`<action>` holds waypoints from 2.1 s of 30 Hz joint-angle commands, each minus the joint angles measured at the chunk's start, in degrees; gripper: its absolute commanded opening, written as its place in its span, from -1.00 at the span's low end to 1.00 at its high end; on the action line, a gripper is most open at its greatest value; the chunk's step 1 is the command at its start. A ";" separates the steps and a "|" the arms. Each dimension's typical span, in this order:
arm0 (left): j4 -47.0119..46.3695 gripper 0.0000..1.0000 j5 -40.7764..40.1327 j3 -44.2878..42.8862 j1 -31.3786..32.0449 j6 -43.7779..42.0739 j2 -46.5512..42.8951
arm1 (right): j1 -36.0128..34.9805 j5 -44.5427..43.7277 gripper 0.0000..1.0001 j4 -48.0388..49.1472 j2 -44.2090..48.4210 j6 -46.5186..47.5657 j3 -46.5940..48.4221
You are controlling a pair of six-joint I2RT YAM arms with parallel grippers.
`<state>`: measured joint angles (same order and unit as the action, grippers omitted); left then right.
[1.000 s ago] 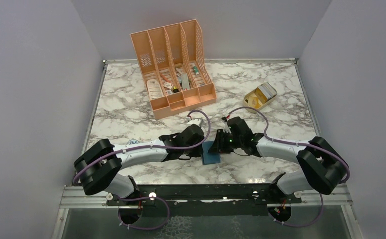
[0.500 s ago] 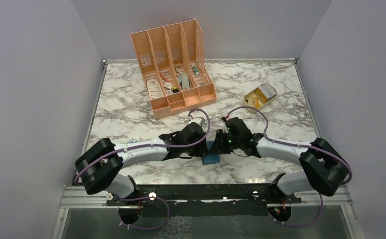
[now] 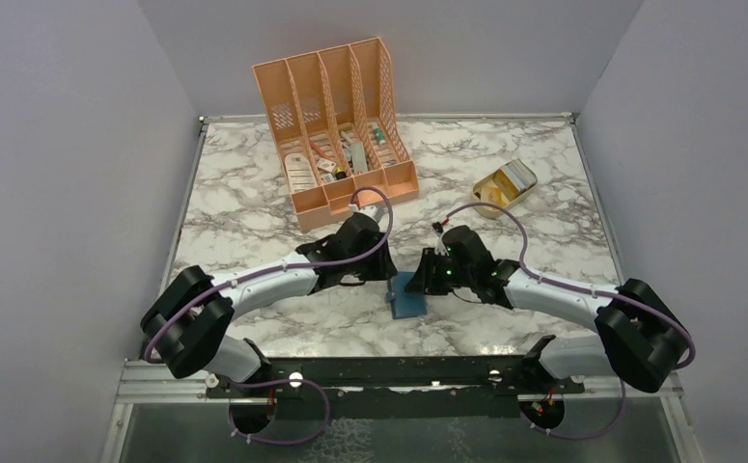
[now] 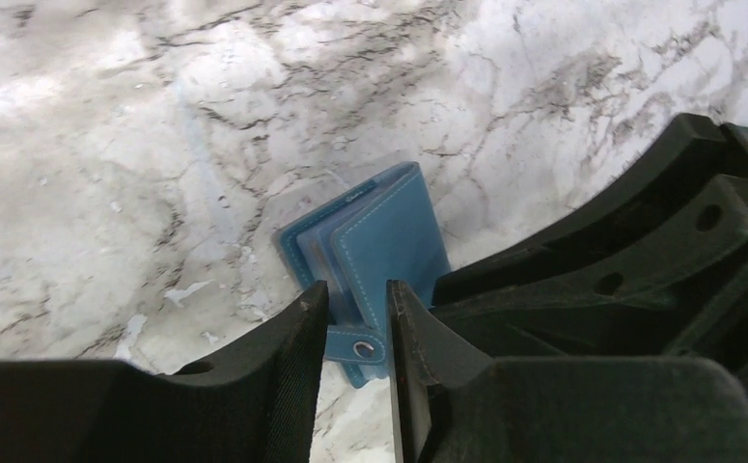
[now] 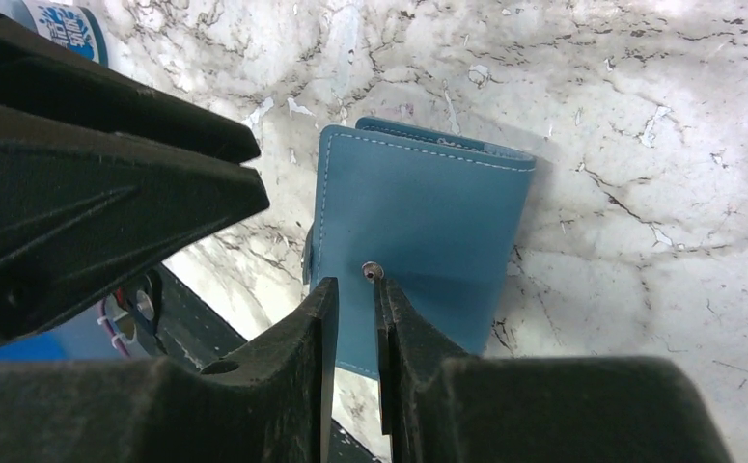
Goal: Put the credit cards into the card holder
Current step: Close the card holder at the center of the board.
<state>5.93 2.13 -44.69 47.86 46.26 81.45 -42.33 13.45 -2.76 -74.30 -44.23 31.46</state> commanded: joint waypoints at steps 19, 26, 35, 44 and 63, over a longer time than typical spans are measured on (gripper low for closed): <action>-4.70 -0.57 4.13 -0.09 -0.23 -4.60 8.39 | -1.28 4.01 -0.52 3.49 0.25 -3.77 0.94; -4.68 -0.57 4.04 0.26 -0.22 -4.76 8.30 | -2.14 3.69 -0.53 4.15 -2.66 -4.10 2.80; -4.82 -0.57 3.93 0.74 -0.23 -4.68 7.94 | -2.50 2.88 -0.53 4.31 -5.35 -3.84 3.76; -4.79 -0.57 4.02 1.00 -0.22 -4.60 7.94 | -2.72 3.11 -0.59 4.74 -7.27 -3.68 4.54; -3.68 -0.57 2.22 1.26 -0.22 -5.39 8.00 | -2.72 -6.05 -0.98 -0.18 -3.17 -0.99 3.52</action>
<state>1.85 6.20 -44.45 47.68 42.15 90.17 -44.69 12.49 -1.37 -79.35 -46.65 34.61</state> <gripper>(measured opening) 0.216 0.015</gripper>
